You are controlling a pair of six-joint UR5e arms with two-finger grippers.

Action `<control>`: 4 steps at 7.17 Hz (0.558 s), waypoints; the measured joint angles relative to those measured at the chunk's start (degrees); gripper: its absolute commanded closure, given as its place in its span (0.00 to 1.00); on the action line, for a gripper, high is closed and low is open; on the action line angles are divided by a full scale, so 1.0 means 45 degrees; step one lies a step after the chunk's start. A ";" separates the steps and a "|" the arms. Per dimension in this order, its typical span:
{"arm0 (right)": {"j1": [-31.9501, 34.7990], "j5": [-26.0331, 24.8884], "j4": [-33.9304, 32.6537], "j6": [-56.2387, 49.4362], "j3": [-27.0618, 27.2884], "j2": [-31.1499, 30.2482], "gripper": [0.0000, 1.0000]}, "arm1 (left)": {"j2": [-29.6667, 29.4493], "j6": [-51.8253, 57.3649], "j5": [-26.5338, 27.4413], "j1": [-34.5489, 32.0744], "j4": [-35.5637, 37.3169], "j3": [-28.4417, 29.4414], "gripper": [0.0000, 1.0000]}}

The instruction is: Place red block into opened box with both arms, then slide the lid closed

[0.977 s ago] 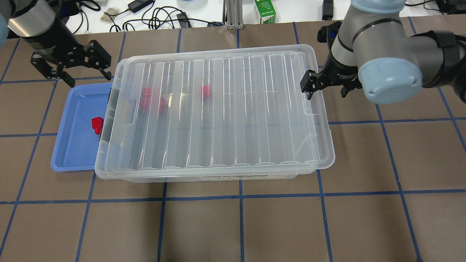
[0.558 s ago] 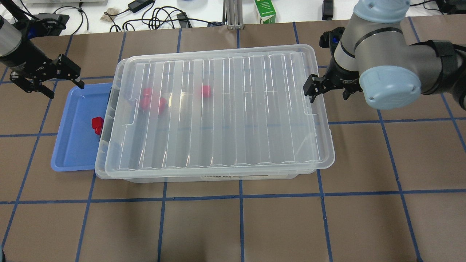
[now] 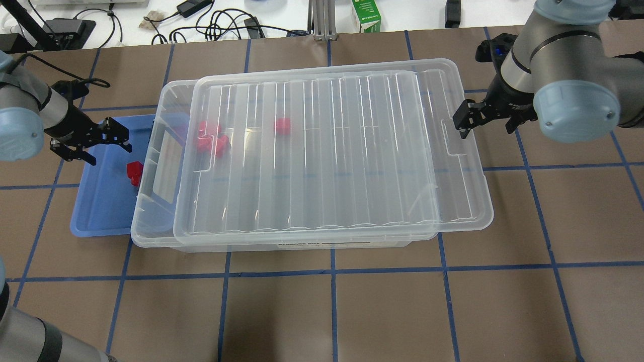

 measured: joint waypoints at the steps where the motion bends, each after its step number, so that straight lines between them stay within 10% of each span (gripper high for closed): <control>1: -0.0410 -0.0141 0.0009 -0.0267 -0.0005 -0.0011 0.00 | -0.0221 -0.0473 0.0055 -0.0011 0.0224 -0.0219 0.00; 4: -0.1729 -0.0245 0.0021 -0.0548 -0.0013 -0.0056 0.00 | -0.0572 -0.1195 0.0034 -0.0089 0.0292 -0.0440 0.02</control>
